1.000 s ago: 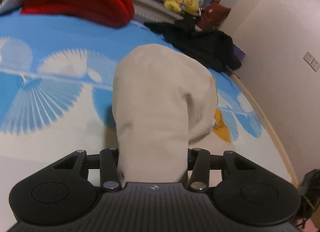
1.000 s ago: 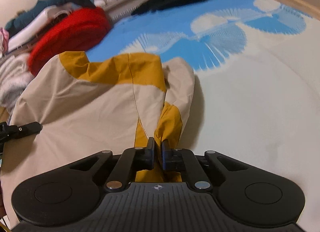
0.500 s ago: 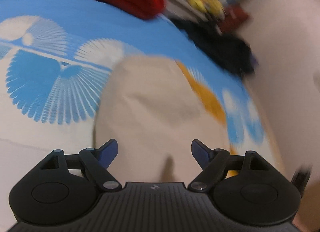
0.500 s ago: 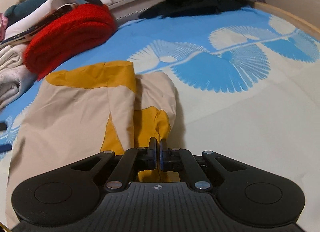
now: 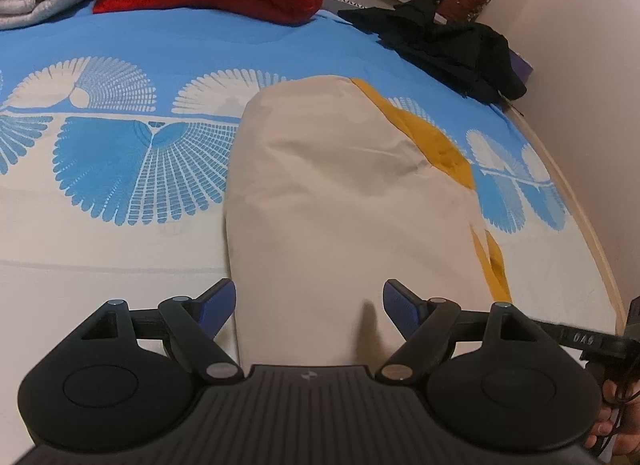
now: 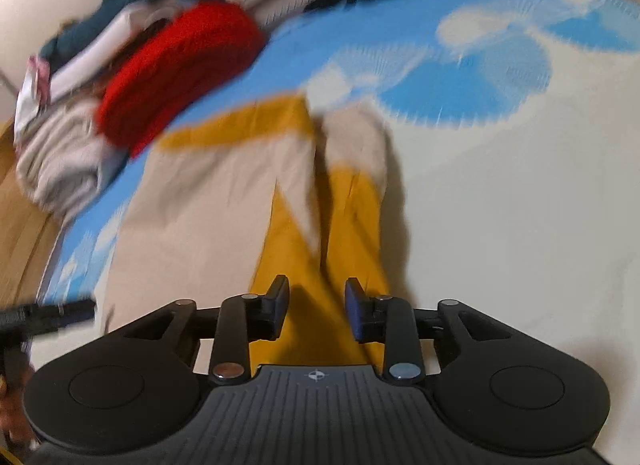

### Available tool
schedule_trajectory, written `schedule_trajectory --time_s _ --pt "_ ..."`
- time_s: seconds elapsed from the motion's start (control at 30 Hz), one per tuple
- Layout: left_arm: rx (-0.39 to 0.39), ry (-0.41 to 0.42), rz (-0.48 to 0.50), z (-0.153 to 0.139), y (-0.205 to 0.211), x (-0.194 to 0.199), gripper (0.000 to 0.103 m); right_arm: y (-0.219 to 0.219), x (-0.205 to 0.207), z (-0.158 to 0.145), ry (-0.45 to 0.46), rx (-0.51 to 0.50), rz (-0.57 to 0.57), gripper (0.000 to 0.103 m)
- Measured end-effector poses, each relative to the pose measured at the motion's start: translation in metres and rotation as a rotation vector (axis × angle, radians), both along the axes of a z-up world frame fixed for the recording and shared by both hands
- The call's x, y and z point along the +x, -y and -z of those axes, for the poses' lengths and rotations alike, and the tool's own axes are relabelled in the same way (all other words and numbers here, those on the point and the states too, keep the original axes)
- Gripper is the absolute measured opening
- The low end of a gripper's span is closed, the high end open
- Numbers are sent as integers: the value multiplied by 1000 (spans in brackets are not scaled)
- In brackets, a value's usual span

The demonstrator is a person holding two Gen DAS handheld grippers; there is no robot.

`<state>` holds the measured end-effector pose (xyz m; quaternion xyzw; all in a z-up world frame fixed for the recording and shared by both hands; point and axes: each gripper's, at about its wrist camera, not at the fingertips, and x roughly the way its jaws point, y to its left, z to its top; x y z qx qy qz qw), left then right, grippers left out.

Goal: Fold large clothes

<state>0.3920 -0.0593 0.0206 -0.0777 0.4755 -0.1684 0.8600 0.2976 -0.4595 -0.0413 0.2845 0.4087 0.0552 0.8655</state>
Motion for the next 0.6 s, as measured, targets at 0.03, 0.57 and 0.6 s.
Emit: schedule_trajectory --time_s 0.03,0.57,0.6 --pt "12 -3 7 0 1 0 85 -4 0 3 -21 -7 -25 33" --pt "168 -79 131 8 16 -10 89 -12 -22 9 -105 -150 -130 0" --pt "167 -54 154 8 15 -13 89 -14 -22 8 -103 -158 -125 0"
